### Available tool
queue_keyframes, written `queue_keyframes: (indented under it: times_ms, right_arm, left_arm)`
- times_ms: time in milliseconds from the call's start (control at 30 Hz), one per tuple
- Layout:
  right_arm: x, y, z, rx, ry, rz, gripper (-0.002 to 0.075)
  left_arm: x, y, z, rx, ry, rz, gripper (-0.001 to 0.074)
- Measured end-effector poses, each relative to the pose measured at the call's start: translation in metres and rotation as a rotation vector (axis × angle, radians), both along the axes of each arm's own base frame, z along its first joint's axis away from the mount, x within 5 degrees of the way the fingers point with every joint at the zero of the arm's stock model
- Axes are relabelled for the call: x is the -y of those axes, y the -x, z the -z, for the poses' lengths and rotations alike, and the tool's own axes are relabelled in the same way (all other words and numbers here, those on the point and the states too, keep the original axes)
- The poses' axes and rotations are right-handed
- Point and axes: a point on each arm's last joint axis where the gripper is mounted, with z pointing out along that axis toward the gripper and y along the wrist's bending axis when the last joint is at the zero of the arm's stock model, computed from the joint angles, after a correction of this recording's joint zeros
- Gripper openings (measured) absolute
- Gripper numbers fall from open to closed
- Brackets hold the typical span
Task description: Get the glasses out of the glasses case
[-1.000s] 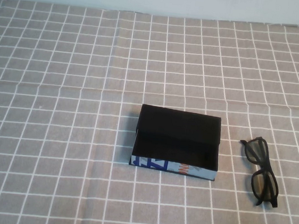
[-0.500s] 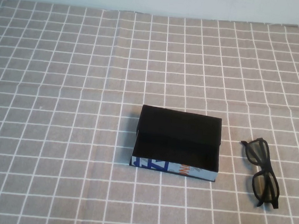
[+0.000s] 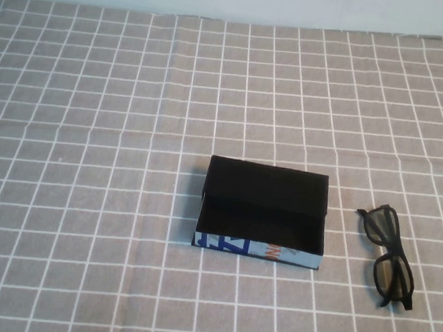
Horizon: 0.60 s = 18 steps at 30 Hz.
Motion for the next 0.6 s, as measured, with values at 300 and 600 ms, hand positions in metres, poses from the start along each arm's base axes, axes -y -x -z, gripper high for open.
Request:
queue_keyframes:
  times_ms: [300, 600]
  right_arm:
    - [0.000, -0.002, 0.012, -0.002, 0.006, 0.002, -0.0018]
    - [0.000, -0.002, 0.012, 0.006, 0.007, 0.002, -0.0018]
  left_arm:
    - [0.000, 0.000, 0.000, 0.000, 0.000, 0.000, -0.0005]
    - [0.000, 0.000, 0.000, 0.000, 0.000, 0.000, -0.0005]
